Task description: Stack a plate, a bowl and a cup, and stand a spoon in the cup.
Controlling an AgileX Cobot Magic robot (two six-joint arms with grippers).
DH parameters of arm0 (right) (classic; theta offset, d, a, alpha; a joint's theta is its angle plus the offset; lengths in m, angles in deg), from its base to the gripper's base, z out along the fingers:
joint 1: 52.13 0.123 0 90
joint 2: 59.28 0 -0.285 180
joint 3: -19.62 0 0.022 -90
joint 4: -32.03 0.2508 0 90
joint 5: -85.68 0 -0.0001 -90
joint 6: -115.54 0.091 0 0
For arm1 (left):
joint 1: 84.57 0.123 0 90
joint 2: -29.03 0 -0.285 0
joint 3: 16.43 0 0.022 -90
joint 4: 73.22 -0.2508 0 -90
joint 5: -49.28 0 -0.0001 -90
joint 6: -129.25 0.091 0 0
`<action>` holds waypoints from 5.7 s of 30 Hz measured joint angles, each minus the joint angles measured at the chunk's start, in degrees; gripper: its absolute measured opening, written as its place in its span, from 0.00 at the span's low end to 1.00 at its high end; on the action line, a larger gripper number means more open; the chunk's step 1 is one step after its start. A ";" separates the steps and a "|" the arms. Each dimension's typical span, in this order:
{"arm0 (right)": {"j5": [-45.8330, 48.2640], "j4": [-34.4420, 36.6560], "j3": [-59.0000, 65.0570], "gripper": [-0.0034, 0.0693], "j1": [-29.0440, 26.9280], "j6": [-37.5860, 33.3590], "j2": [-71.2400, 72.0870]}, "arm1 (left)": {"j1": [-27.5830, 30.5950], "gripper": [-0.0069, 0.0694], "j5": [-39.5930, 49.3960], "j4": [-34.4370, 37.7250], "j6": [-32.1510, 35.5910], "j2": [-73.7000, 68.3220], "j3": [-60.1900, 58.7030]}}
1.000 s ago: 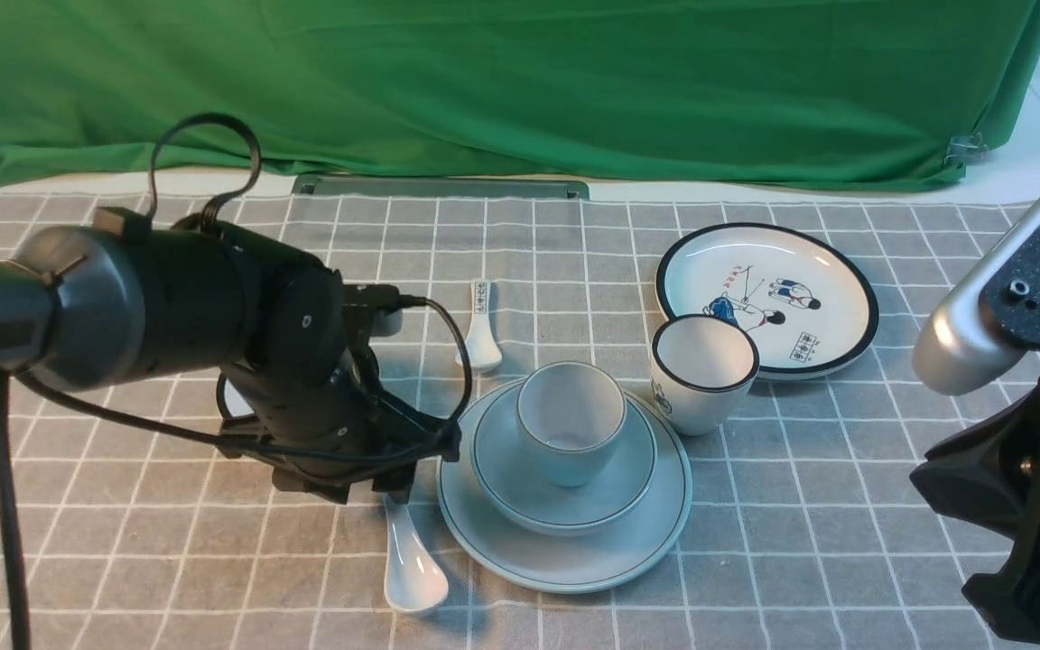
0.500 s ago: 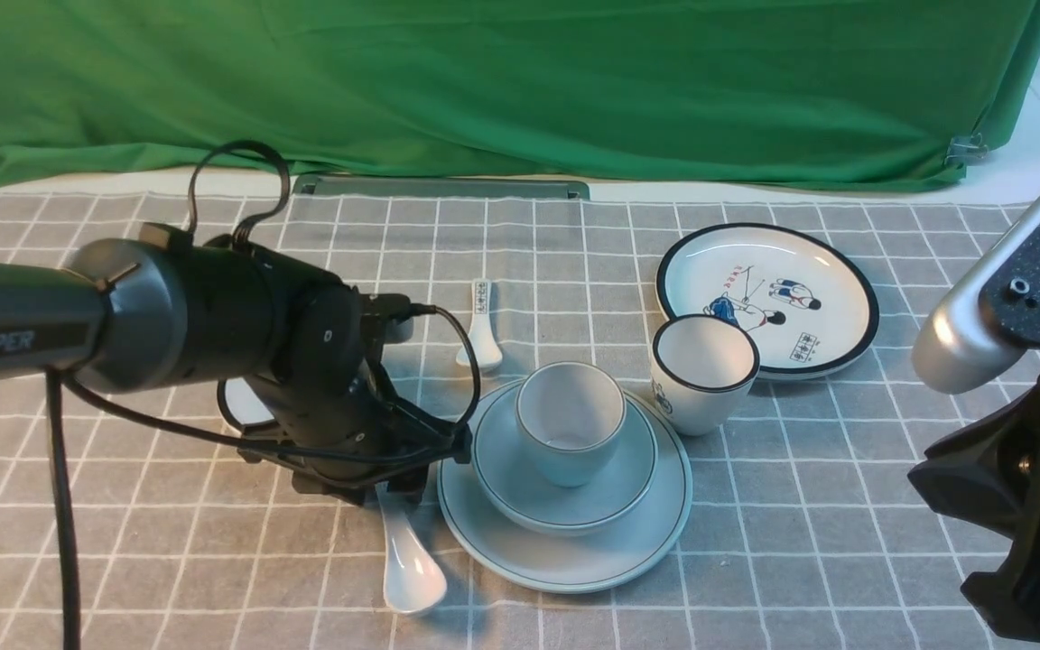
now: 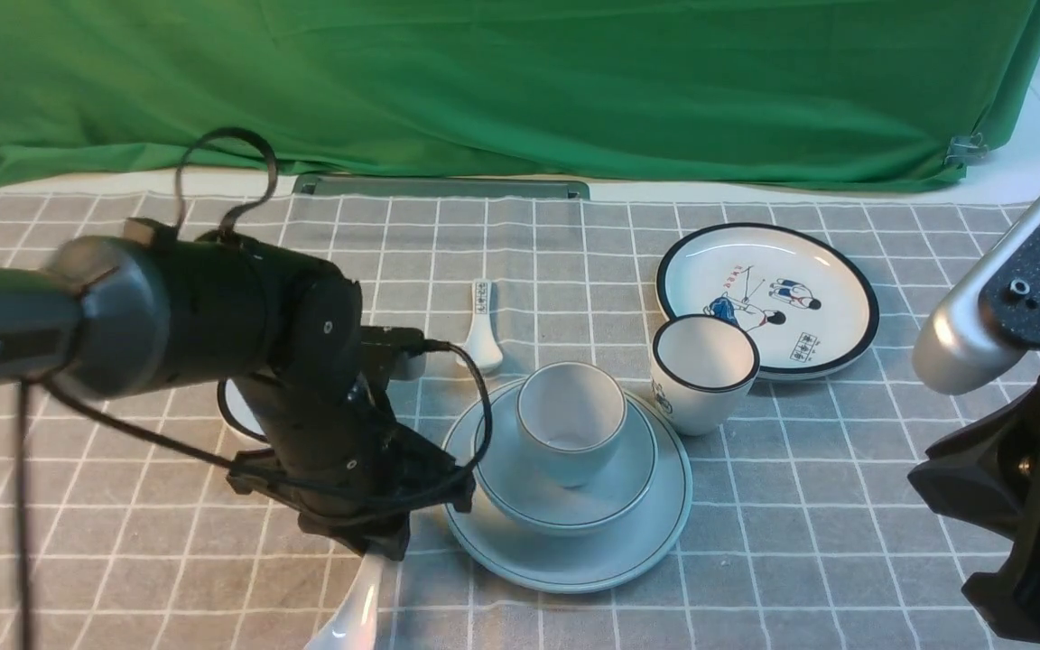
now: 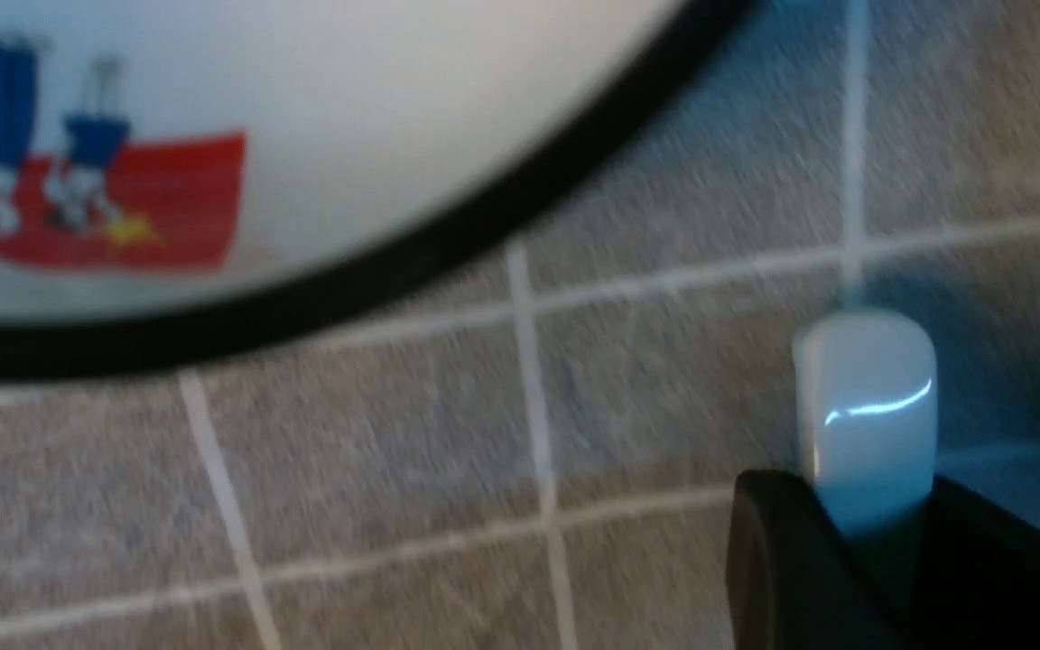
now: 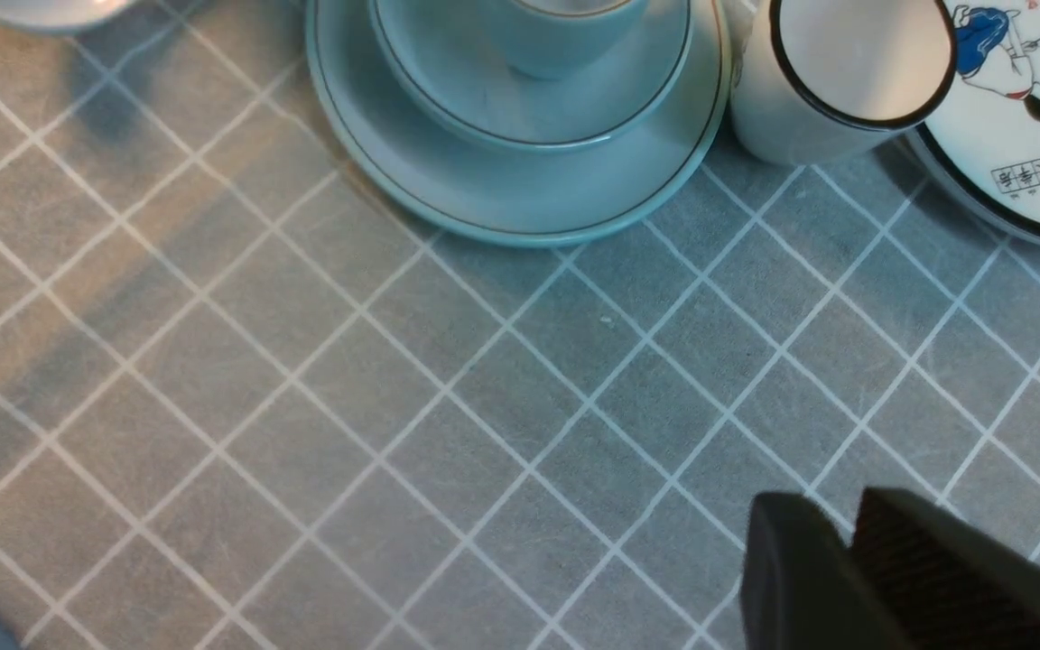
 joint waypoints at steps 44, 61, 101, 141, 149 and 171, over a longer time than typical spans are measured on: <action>-0.41 -3.83 9.42 0.24 0.00 7.09 12.49 | -9.91 0.26 -94.34 -9.14 10.50 -4.36 -13.96; -0.46 -3.87 7.67 0.24 0.00 7.09 12.49 | -9.91 0.72 -97.57 -8.26 10.69 2.63 -21.18; -7.38 -3.98 19.12 0.10 0.00 21.59 28.96 | -9.91 0.10 -50.60 -9.25 9.85 87.98 -61.74; -37.80 7.25 58.02 0.07 -44.51 0.38 57.45 | -9.91 0.11 -44.66 -9.33 9.85 88.03 -61.74; -36.82 7.30 58.02 0.08 -44.51 0.27 57.45 | -9.91 0.11 -44.66 -9.33 9.85 88.03 -61.74; -36.82 7.30 58.02 0.13 -44.51 0.45 57.45 | -8.85 0.11 -46.64 -8.31 12.17 88.16 -61.74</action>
